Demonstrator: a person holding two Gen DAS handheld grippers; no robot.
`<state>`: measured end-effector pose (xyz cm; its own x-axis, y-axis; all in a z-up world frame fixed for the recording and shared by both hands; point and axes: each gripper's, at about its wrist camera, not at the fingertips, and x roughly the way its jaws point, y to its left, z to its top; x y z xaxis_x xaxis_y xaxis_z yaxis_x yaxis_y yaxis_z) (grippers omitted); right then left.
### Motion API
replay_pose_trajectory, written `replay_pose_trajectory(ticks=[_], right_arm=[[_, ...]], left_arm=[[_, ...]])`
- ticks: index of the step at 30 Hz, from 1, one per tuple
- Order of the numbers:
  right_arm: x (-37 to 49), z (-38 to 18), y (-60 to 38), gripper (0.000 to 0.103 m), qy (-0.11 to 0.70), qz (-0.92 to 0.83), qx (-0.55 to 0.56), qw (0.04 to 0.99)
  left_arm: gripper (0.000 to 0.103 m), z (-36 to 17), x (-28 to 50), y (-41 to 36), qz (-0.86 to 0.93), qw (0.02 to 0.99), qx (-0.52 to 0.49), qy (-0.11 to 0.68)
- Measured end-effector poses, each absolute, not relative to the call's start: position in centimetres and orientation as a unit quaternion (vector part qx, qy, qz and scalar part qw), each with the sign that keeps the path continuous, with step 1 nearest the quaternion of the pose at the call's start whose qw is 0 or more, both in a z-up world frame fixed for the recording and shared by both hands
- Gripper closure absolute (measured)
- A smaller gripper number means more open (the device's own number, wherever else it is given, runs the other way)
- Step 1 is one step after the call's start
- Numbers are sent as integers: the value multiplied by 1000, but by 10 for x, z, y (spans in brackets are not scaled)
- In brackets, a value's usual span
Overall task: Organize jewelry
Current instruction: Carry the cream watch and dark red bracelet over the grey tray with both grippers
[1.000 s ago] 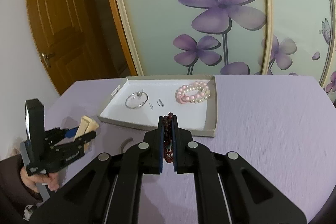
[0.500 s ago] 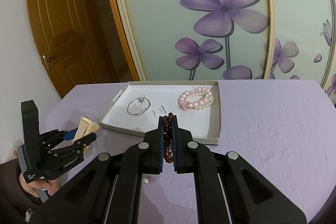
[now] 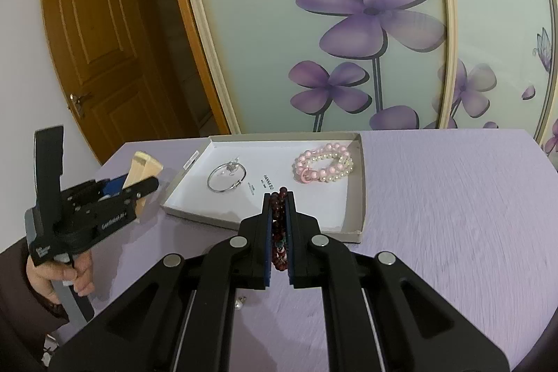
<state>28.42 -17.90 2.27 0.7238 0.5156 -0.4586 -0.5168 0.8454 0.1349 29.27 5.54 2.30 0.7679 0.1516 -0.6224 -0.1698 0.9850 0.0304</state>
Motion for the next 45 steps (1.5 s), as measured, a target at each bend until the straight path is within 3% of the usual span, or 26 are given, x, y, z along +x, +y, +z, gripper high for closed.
replay_pose_trajectory(ticks=[34, 40, 45], right_arm=[[355, 27, -138, 96, 248, 309, 3, 918], [360, 22, -137, 96, 255, 306, 1, 917], [365, 20, -134, 96, 258, 299, 3, 919]], left_arm=[[65, -2, 408, 66, 84, 931, -29, 355], [59, -7, 414, 68, 86, 930, -33, 356], [47, -3, 412, 69, 90, 934, -29, 343]])
